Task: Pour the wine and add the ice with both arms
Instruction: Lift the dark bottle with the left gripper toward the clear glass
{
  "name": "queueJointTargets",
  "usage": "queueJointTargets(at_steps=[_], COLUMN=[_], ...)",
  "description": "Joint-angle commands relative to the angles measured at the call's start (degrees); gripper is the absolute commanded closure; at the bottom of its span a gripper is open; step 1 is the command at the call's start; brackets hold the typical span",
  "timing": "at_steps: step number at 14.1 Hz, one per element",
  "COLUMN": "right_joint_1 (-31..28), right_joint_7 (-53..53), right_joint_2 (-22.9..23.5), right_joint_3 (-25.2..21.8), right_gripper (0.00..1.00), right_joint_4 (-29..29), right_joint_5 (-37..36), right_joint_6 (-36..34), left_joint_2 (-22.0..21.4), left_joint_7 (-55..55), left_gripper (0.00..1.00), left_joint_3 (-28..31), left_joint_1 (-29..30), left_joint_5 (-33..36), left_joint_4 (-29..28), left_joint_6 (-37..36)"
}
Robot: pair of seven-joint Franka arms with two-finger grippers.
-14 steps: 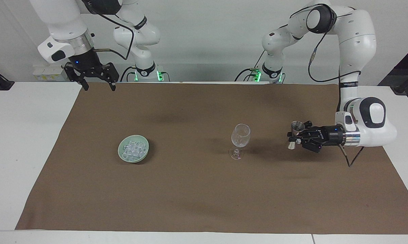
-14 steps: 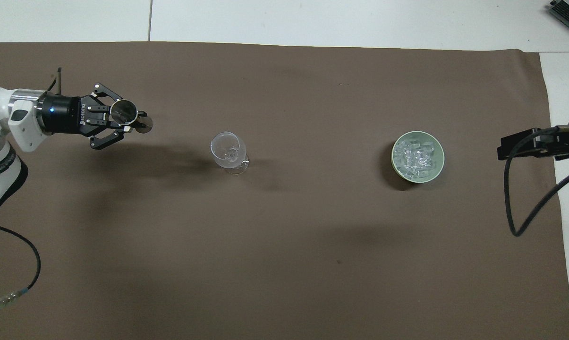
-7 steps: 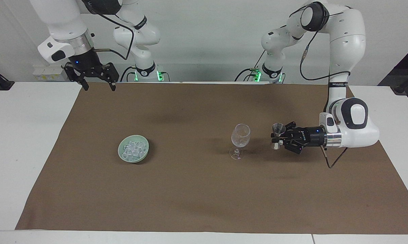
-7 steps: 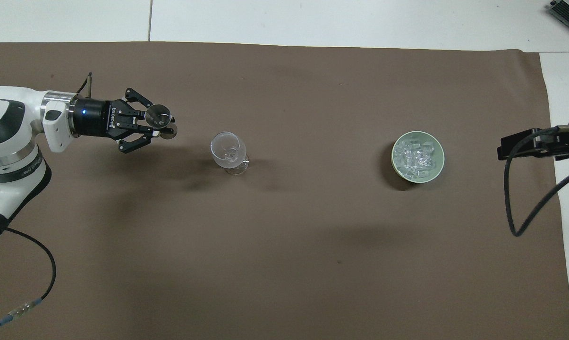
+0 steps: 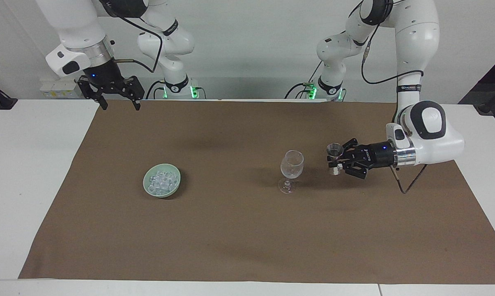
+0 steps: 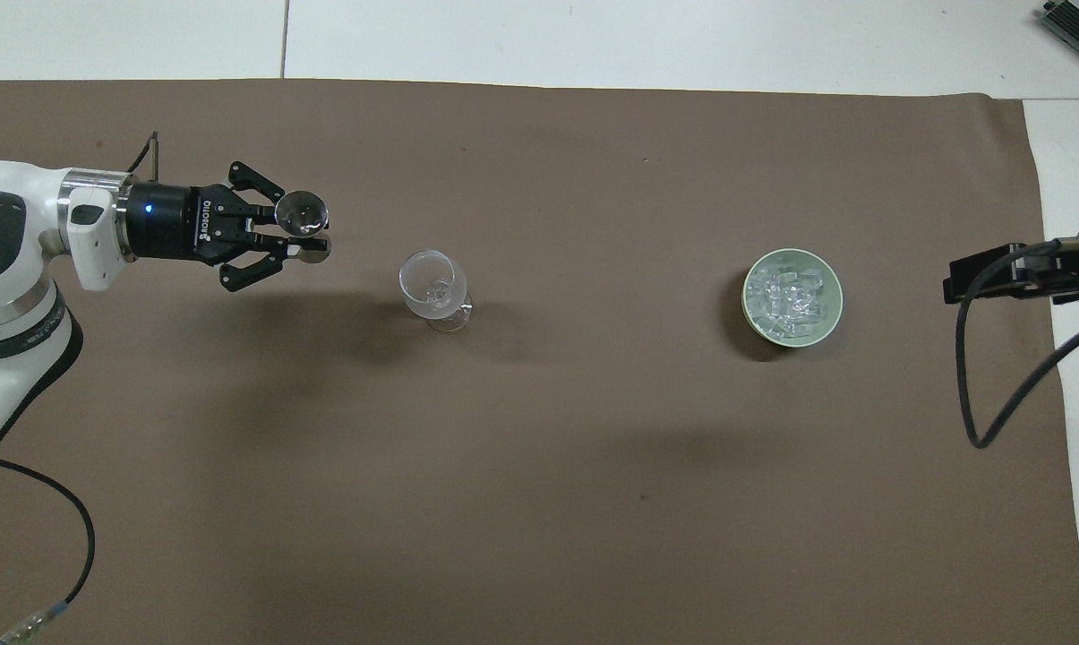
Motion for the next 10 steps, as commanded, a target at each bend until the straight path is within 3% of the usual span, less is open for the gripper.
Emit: queueJointTargets(at_steps=[1,4,10], right_joint_1=[-0.73,-0.73,-0.73], right_joint_7=[0.77,0.77,0.77], right_joint_2=[0.28,0.28,0.28], right_joint_3=[0.35,0.35,0.35], right_gripper=[0.0,0.0,0.0], right_joint_4=[0.55,0.55,0.55], right_joint_5=[0.95,0.95,0.95], right_joint_6=[-0.52,-0.52,-0.52], left_joint_2=[-3.88,-3.98,-3.89], left_joint_7=[-0.86,-5.51,-6.83], left_gripper=[1.0,1.0,1.0], left_joint_3=[1.15,0.98,1.15], left_joint_1=[-2.16,-2.86,-3.22], left_joint_5=[1.56,5.51,6.22], left_joint_4=[-2.86,-2.43,-2.25], left_joint_6=[3.28,3.64,3.46])
